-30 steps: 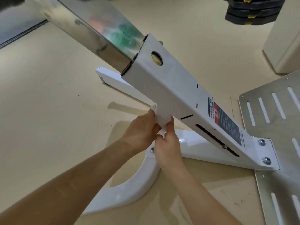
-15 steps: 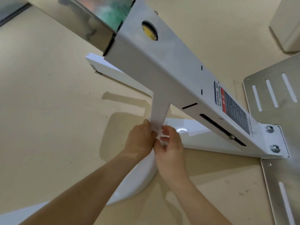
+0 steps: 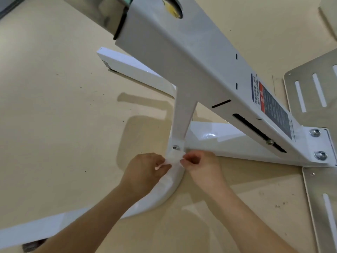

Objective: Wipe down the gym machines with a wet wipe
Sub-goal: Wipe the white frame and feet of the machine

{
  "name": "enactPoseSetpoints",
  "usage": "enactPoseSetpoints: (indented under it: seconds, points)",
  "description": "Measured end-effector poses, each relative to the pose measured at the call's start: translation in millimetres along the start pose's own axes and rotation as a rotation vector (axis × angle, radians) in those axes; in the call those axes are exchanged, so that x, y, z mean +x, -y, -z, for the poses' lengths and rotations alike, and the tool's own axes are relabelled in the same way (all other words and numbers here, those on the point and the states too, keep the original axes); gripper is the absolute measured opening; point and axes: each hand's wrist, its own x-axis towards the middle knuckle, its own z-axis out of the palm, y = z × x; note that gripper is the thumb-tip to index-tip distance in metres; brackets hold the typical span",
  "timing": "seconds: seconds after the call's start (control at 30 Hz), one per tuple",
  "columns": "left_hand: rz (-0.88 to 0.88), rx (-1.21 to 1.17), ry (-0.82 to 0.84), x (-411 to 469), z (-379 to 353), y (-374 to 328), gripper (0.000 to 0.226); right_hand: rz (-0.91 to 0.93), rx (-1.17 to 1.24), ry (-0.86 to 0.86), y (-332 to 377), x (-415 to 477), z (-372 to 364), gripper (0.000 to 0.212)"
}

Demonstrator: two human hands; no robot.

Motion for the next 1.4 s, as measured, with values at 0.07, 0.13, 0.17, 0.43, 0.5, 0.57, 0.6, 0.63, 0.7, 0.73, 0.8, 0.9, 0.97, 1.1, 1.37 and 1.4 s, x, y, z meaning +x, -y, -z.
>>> enactPoseSetpoints:
  seconds: [0.07,0.13,0.17,0.43,0.5,0.57,0.6,0.63,0.7,0.73,0.8,0.9,0.97,1.1,1.37,1.4]
  points:
    - [0.204,-0.372,0.06,-8,14,-3,0.015,-0.222,0.353,0.093,-3,-12,9,0.004]
    - [0.335,-0.8,0.109,-13,24,-4,0.023,-0.352,0.609,0.146,-6,-21,17,0.012]
    - [0.378,-0.943,0.096,-14,25,-1,0.024,-0.391,0.687,0.157,-7,-23,19,0.015]
    - [0.182,-0.19,-0.238,19,3,19,0.014,-0.319,0.392,-0.082,-23,-23,9,0.005]
    - [0.049,0.026,-0.271,25,-10,26,0.036,-0.187,0.108,-0.109,-21,-18,4,0.014]
    - [-0.012,0.055,-0.227,21,-25,19,0.06,-0.111,-0.011,-0.078,-19,-16,-2,0.039]
    - [0.005,-0.01,-0.127,18,-34,9,0.071,-0.096,-0.016,-0.058,-19,-17,-6,0.043]
    - [0.059,-0.094,0.0,16,-43,-2,0.08,-0.092,-0.019,-0.023,-21,-18,-12,0.045]
    - [0.215,-0.131,0.091,15,-62,-18,0.09,-0.071,-0.041,0.073,-25,-24,-24,0.051]
    - [0.267,-0.059,0.068,13,-69,-20,0.092,-0.05,-0.076,0.104,-27,-28,-30,0.054]
    - [0.203,0.194,-0.016,1,-73,-16,0.095,0.036,-0.185,0.118,-34,-36,-39,0.052]
    - [0.129,0.418,0.005,-32,-71,8,0.095,0.198,-0.427,0.122,-40,-60,-46,0.058]
    - [0.059,0.534,-0.005,-53,-69,30,0.084,0.366,-0.548,0.081,-44,-74,-51,0.067]
    - [-0.017,0.522,0.0,-53,-69,41,0.051,0.557,-0.724,0.168,-53,-82,-62,0.07]
    - [0.042,0.34,-0.223,-18,-87,3,0.075,0.463,-0.747,0.041,-59,-59,-39,0.074]
    - [-0.014,0.392,-0.203,-27,-86,14,0.087,0.469,-0.744,0.044,-59,-59,-41,0.073]
